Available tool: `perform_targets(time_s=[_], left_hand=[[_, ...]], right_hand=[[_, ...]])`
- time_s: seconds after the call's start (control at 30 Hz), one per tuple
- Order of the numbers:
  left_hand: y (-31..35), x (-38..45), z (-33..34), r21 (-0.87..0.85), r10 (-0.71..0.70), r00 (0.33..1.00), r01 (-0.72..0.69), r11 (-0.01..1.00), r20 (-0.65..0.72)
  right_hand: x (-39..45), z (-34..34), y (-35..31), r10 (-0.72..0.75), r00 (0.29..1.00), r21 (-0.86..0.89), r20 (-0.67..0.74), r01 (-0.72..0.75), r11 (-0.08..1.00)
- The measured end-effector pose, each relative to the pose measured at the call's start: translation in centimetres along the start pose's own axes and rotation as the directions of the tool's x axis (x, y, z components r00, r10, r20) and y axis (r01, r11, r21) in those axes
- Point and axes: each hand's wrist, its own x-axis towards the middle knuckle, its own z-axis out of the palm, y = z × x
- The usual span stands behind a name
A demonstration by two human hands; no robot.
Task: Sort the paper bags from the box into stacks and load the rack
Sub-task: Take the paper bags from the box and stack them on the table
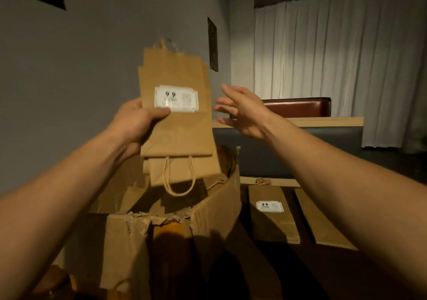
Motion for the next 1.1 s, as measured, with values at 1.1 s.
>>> perform_targets(time_s=[1.1], left_hand=[[-28.6,-12.8,24.1,-0.128,-0.556,0.812,0.579,0.805,0.177]], right_hand=[[-23.1,-31.1,17.4,0.391,0.790,0.390,-0.472,-0.211,0.896]])
